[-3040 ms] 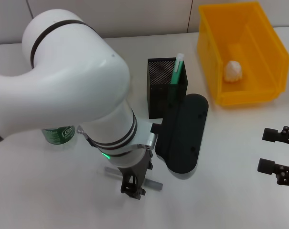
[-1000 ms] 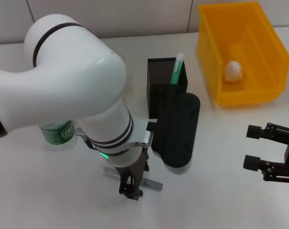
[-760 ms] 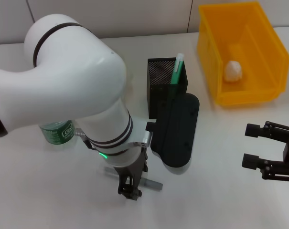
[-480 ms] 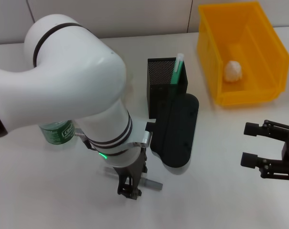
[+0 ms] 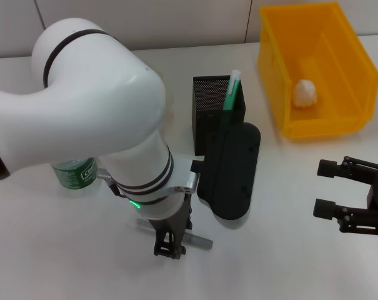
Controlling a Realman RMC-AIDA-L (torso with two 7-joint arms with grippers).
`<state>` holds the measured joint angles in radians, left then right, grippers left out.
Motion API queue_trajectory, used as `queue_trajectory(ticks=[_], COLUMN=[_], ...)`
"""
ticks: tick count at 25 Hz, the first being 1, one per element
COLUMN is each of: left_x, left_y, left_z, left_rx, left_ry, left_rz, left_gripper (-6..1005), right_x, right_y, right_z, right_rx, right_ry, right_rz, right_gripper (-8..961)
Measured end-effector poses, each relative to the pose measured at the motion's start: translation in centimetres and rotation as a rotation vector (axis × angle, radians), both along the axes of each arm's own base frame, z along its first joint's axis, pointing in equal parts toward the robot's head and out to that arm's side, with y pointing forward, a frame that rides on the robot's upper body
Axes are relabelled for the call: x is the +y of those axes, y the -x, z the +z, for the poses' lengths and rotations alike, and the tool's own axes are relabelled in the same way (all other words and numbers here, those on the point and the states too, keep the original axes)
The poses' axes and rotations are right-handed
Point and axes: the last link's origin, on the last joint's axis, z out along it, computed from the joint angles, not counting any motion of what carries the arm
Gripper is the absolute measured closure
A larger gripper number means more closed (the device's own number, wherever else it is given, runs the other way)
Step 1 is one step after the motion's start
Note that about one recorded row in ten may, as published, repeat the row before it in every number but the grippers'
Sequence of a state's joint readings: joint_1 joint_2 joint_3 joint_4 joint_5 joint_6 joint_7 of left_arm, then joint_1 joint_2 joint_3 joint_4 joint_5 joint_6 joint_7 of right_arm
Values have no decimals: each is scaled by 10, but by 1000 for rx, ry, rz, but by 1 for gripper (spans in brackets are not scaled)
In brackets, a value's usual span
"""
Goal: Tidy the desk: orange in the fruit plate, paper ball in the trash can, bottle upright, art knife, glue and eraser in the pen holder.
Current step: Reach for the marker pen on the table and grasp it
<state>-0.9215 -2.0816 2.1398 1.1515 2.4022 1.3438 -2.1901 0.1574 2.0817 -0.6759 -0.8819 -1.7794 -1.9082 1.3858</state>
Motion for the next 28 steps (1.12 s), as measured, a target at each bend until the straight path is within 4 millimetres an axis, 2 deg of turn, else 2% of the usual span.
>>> queue_trajectory(ticks=[6, 10, 28], left_x=[0, 1, 1], left_y=[0, -1, 4], left_z=[0, 1, 1], left_rx=[0, -2, 16], left_ry=[-1, -5, -6], left_rz=[3, 13, 21], left_gripper=[533, 680, 701], right_x=[0, 0, 6], right_y=[0, 0, 4], right_z=[0, 0, -2], right_rx=[0, 0, 13], right_ry=[1, 1, 9], right_rz=[1, 1, 14], right_gripper=[139, 139, 139])
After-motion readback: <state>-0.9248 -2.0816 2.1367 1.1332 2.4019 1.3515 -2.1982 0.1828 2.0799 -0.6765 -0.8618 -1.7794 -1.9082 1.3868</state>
